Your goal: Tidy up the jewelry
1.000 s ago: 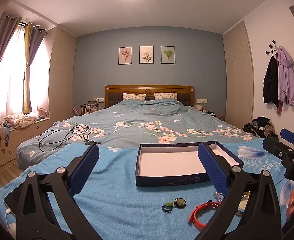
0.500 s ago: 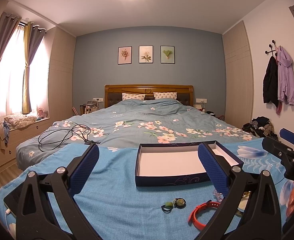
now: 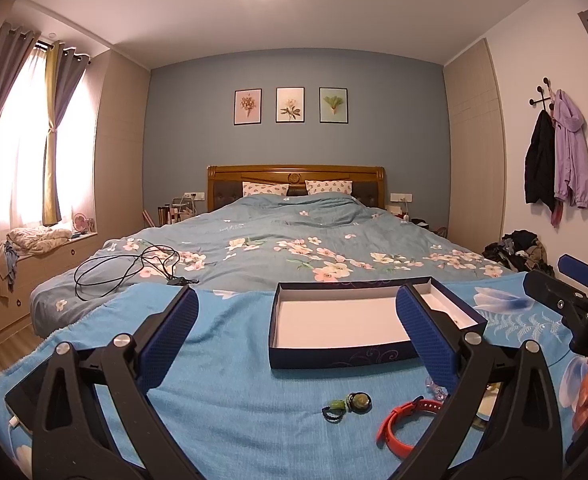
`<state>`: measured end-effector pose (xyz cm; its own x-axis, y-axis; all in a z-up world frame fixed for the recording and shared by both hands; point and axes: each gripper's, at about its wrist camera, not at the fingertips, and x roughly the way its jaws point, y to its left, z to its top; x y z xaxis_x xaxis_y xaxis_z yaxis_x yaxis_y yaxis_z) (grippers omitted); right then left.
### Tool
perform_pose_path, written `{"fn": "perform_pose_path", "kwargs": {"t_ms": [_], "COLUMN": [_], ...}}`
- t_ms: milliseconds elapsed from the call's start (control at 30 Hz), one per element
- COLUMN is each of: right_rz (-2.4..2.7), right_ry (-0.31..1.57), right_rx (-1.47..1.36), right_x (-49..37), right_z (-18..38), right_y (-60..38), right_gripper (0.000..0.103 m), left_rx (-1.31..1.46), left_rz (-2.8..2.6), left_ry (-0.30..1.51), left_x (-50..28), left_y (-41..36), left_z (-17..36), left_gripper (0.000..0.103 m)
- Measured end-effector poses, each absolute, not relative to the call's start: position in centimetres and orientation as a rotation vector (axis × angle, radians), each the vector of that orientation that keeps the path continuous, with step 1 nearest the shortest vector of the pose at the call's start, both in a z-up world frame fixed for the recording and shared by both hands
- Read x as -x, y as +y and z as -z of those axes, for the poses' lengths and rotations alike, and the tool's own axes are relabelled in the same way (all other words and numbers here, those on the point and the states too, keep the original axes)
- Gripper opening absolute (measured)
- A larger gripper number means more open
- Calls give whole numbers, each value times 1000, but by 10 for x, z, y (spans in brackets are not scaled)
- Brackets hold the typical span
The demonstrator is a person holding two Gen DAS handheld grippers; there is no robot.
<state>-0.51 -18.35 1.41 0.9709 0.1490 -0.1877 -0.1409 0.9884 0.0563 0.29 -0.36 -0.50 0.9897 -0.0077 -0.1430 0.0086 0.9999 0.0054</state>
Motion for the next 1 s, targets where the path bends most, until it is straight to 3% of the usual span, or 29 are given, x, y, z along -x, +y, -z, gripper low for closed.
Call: {"fn": "perform_pose_path", "kwargs": {"t_ms": [267,467,700,867,1000], "right_rz": [-162,-211,-305,-324,-329], "right_ry": [234,408,647,763,828], "right_rx": [-52,-6,-17,-48,-81], "right_x": [2,-14,-26,-28,-31], "right_z": [-12,0,32,52,61], "right_y": [-188,-188,-190,-195,-201], "right_gripper": [96,96,62,44,35], "left_rx": [-11,-41,-97,-160,-143], "left_rz": [34,160,300,343,408], "left_ry": [169,283,423,517,583], "left_x": [-7,-21,-38,-47,-51], "left_y": [-1,-4,-16,-32,-32], "left_z": [7,16,33,46,55], "left_gripper": [97,97,96,72,64]}}
